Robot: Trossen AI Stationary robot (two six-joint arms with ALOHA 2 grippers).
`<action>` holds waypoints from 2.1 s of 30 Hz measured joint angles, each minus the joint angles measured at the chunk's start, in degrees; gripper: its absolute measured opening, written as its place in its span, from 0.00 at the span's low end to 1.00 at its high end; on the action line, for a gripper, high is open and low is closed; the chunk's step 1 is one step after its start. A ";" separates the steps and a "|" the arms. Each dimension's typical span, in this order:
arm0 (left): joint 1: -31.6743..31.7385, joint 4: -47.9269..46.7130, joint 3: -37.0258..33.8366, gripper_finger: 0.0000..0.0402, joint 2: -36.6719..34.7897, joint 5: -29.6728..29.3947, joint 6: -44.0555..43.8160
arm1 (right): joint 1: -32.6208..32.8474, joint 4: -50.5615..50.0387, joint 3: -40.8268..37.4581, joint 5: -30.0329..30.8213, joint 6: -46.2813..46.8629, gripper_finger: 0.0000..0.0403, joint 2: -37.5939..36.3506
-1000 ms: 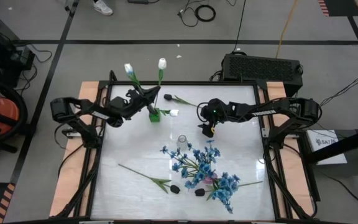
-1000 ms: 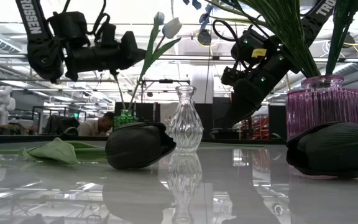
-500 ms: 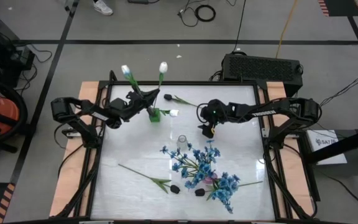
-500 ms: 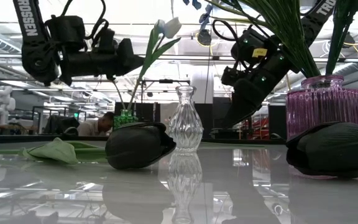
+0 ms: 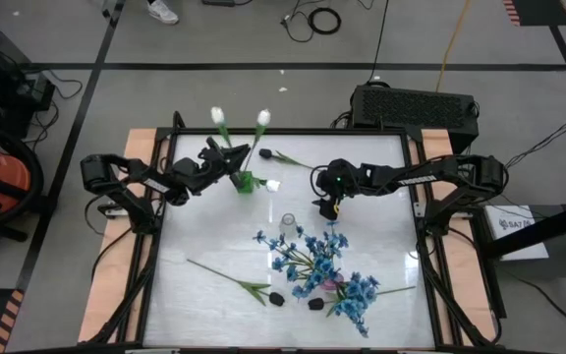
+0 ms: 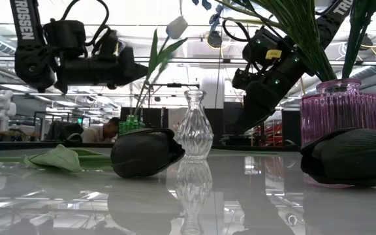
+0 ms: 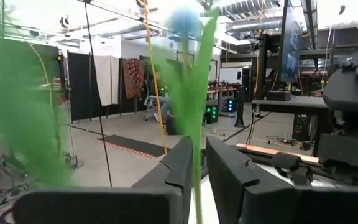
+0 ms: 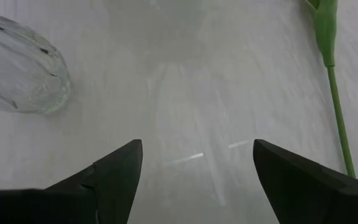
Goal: Sort flowers into vase by color
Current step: Put the white flower into the green vase, then put the top black flower into the transparent vase
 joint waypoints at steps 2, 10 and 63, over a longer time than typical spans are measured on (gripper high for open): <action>-0.02 -0.02 -0.47 0.16 0.00 0.00 -0.01 | 0.00 0.00 0.00 0.00 0.00 0.74 0.00; -2.13 -0.35 -1.97 0.23 -0.11 -0.02 0.00 | -0.02 -0.42 0.00 0.04 0.00 0.74 0.00; -32.57 -14.86 -13.47 0.24 -22.97 -3.65 -1.44 | -21.01 -9.07 5.65 -7.33 -9.77 0.57 7.69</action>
